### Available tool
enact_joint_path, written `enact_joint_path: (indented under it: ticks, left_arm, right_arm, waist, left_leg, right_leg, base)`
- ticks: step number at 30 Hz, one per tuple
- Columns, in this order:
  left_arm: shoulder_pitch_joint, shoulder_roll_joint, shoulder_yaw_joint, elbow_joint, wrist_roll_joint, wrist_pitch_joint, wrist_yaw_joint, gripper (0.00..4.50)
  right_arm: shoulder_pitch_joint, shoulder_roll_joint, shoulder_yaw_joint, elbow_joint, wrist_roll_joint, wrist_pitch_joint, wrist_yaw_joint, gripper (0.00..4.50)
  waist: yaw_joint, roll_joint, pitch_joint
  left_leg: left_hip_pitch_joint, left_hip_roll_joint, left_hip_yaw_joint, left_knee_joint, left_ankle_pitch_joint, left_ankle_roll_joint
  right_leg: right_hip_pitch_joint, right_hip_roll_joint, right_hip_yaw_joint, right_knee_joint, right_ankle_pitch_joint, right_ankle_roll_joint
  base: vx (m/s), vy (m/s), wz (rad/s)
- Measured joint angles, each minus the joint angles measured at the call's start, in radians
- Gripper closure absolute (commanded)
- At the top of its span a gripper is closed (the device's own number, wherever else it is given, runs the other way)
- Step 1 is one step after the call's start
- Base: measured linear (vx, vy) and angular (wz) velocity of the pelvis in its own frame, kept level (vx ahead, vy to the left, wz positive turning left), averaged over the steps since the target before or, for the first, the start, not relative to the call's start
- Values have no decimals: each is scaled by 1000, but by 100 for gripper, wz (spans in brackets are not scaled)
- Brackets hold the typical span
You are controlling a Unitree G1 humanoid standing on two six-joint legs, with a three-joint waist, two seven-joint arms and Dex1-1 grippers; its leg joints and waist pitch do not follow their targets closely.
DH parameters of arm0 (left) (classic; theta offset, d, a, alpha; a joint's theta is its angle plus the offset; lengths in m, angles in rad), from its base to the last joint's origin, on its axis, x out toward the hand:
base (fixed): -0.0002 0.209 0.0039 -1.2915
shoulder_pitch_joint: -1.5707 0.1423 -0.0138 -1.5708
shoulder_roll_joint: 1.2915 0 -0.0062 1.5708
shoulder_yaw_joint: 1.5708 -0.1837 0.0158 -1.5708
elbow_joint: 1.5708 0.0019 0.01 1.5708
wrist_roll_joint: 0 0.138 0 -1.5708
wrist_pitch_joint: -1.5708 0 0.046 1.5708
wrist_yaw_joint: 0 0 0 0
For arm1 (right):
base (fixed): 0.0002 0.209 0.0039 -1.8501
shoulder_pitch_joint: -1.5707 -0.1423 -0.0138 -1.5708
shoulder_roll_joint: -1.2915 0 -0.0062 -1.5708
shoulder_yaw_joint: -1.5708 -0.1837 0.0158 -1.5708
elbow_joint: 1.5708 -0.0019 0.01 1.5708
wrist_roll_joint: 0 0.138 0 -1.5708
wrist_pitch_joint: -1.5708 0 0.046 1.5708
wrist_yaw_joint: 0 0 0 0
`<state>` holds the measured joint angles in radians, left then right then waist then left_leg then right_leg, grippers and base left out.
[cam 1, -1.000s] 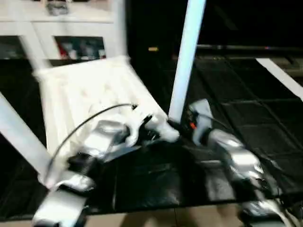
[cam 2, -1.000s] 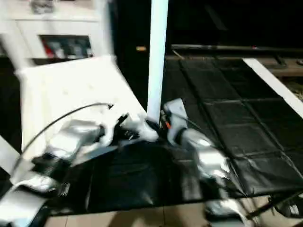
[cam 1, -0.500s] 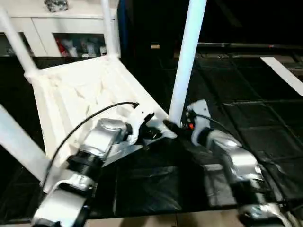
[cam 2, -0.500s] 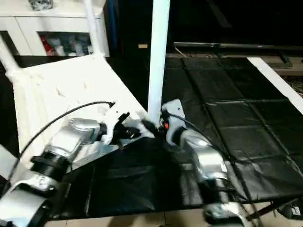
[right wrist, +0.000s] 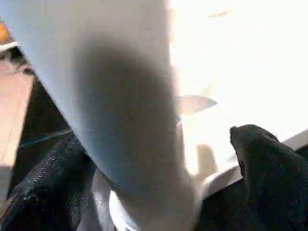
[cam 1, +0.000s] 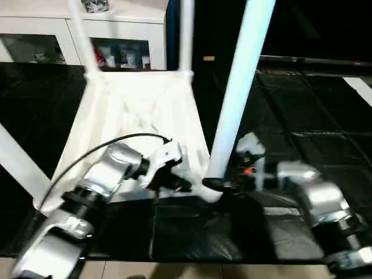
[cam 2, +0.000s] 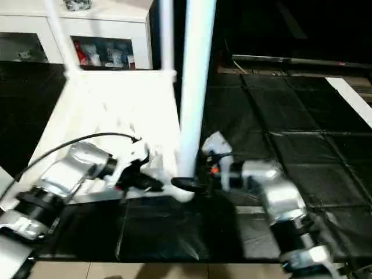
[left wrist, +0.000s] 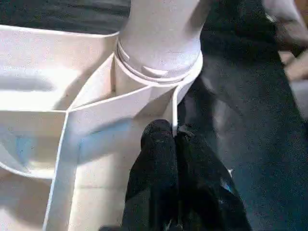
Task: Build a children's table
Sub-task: Rotate leg to tighten
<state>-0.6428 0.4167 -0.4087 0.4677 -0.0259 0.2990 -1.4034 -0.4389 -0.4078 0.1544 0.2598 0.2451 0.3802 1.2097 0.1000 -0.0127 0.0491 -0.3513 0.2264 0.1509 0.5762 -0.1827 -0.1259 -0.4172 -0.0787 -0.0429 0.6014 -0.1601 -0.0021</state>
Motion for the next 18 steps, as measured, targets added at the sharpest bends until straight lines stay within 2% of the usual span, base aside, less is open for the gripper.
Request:
enact_joint_path:
  ticks: [6,18]
  left_arm:
    - [7,15,-24,-28,1,-17,-36,450]
    - [11,22,-30,-32,1,-36,-55,450]
  right_arm:
    - [-1,8,31,22,11,-17,72,54]
    - [-1,1,54,30,27,-13,145,161]
  waist:
    - [2,0,0]
    - [5,0,0]
  left_leg:
    - [0,0,0,1,0,0]
    - [0,0,0,2,0,0]
  right_leg:
    - [0,0,0,1,0,0]
    - [0,0,0,2,0,0]
  base:
    - [0,0,0]
    - [0,0,0]
